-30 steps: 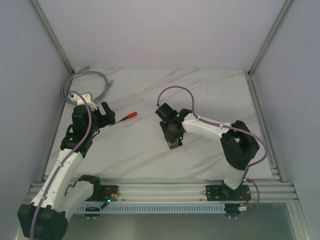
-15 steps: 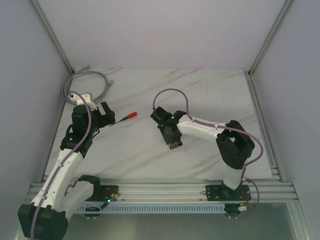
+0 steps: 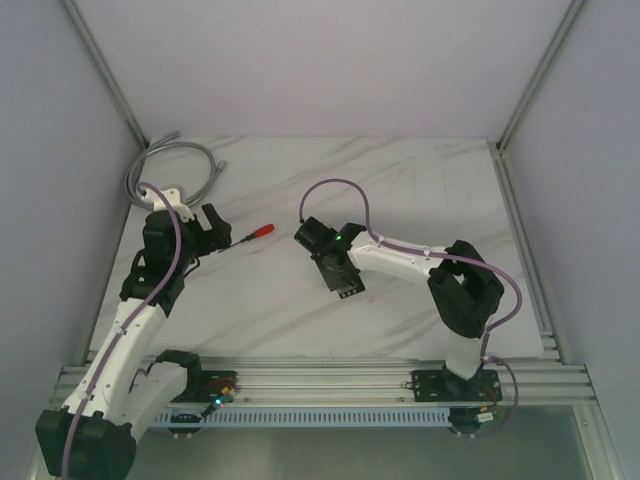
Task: Snap on the fuse box
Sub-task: Close the fuse box cover on the fuse box base, then reset both arms
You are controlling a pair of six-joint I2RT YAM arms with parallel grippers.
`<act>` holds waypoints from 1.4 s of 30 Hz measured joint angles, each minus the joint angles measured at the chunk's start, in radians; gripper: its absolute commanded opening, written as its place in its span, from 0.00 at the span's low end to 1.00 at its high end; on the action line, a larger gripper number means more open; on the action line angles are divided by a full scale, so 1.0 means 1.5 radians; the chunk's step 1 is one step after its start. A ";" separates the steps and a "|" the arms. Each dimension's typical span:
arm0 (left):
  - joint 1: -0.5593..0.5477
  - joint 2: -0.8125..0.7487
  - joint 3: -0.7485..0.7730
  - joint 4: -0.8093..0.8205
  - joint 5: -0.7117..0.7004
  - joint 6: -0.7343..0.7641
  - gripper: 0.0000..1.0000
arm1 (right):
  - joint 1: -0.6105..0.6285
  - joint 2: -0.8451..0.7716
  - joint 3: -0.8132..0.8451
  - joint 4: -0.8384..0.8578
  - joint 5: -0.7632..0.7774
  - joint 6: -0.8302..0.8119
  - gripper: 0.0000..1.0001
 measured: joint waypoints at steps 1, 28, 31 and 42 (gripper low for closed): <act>0.000 0.001 0.000 0.000 0.003 -0.002 1.00 | -0.001 -0.002 -0.001 0.002 0.000 0.000 0.40; 0.011 0.232 -0.206 0.431 -0.347 -0.024 1.00 | -0.473 -0.355 -0.626 0.866 0.200 -0.153 0.99; 0.022 0.294 -0.211 0.519 -0.355 0.027 1.00 | -0.490 -0.310 -0.650 0.990 0.205 -0.181 0.99; 0.045 0.448 -0.325 0.894 -0.260 0.187 1.00 | -0.576 -0.200 -0.753 1.292 0.096 -0.220 1.00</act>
